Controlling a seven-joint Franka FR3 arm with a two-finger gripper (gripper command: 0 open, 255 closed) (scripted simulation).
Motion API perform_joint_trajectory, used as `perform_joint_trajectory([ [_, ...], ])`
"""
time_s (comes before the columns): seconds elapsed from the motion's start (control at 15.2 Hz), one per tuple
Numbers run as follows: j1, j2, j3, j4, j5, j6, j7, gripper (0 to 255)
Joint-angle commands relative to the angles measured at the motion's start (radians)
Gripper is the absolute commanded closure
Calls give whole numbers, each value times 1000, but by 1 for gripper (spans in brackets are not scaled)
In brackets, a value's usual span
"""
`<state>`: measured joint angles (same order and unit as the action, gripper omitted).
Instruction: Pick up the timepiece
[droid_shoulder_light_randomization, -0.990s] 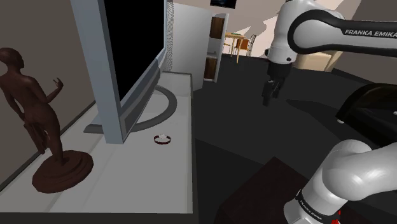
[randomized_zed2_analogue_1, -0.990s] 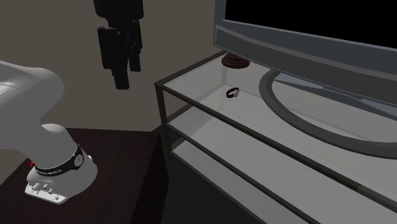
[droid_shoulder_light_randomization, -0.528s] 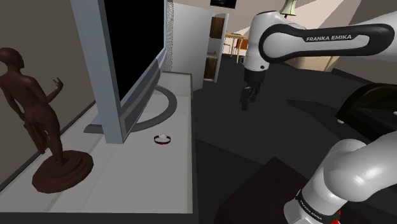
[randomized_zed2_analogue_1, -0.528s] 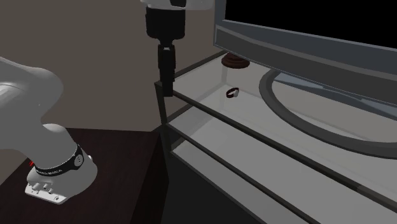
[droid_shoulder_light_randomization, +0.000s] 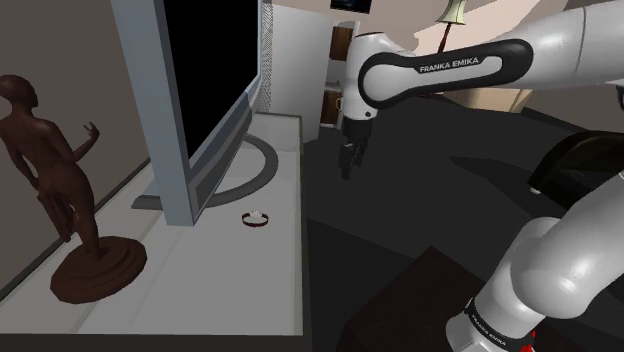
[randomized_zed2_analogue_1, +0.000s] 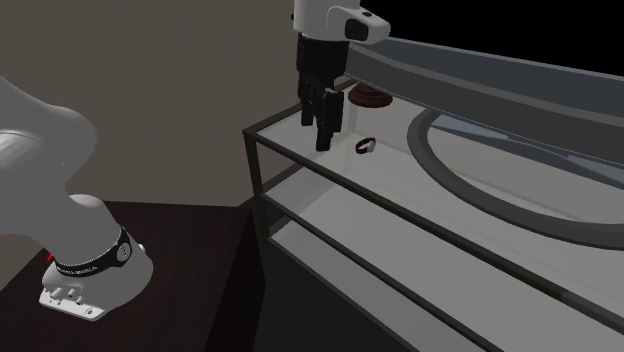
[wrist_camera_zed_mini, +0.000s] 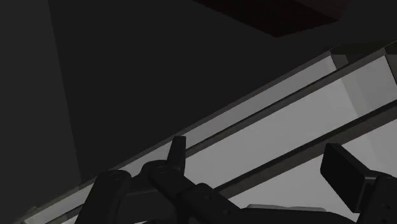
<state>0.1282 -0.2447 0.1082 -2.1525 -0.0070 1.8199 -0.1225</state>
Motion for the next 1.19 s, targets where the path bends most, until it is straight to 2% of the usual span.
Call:
perform_joint_trajectory([
  [0.0,13,59,12,24,8,33,-10,0],
  [0.59,71,359,71,253,15,98,-44,0],
  [1.12,138,632,118,525,-8,93,-68,0],
])
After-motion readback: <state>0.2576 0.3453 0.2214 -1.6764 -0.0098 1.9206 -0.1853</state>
